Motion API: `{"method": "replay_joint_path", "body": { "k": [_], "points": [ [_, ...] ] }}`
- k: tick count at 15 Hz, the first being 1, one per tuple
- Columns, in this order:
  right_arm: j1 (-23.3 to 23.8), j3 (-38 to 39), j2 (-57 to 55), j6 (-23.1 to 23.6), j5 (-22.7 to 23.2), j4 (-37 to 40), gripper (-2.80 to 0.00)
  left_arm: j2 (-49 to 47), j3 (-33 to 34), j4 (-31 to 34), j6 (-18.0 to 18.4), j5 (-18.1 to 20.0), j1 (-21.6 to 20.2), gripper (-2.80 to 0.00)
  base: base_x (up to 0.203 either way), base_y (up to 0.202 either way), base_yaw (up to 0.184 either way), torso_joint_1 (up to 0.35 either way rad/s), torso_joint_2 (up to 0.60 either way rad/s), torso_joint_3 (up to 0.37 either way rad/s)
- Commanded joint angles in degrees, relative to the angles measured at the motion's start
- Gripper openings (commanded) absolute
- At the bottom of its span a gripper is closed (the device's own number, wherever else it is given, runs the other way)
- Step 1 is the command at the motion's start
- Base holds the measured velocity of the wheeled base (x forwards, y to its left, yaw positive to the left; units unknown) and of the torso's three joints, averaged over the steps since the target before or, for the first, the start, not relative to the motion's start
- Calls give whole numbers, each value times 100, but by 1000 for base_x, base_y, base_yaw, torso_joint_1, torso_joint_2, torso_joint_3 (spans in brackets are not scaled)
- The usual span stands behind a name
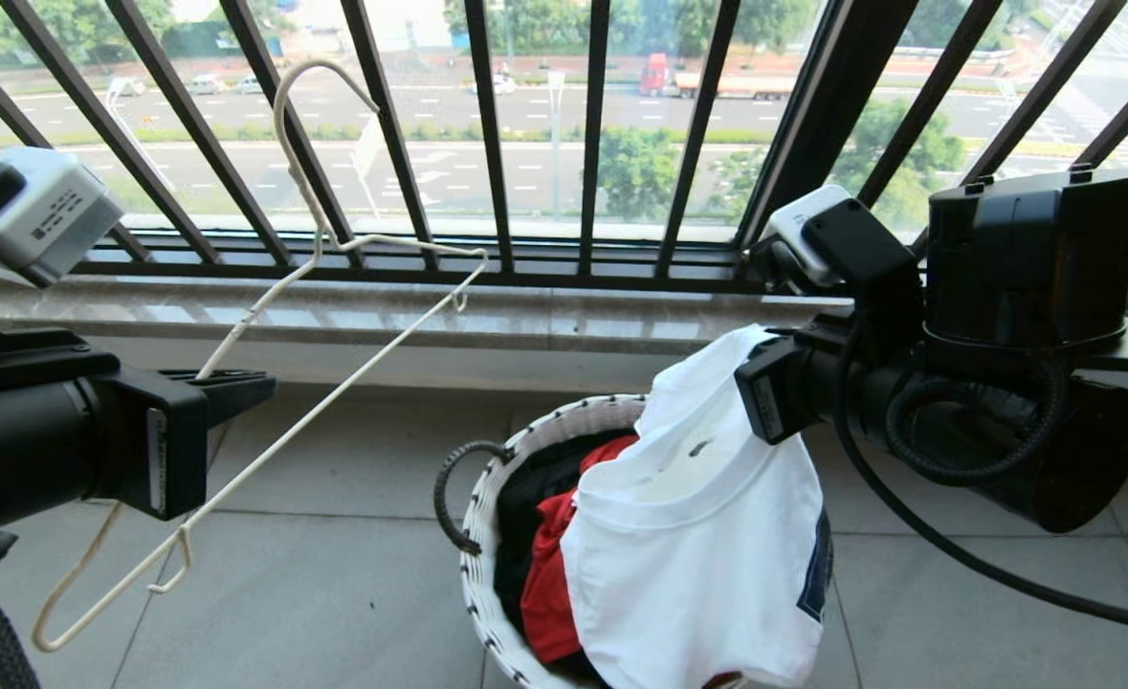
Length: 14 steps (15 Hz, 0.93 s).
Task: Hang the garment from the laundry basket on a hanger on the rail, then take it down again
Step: Pick up clothes from the basket
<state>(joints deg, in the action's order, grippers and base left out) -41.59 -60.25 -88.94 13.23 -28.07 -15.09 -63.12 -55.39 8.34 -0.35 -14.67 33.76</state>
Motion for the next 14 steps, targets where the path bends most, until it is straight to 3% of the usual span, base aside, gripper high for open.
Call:
{"method": "replay_joint_path", "body": {
  "k": [1,6,14],
  "points": [
    [-7,4,-18,13,-14,-11,-280,2,30,2,1,-10,-1,-280,0,0,0,2,-1,199],
    [-7,13,-62,18,-14,-20,-280,31,163,1,199,-19,7,-280,0,0,0,3,1,198],
    [-33,48,-195,22,-14,-38,-280,63,134,-8,202,-19,-1,-280,0,0,0,0,3,203]
  ]
}}
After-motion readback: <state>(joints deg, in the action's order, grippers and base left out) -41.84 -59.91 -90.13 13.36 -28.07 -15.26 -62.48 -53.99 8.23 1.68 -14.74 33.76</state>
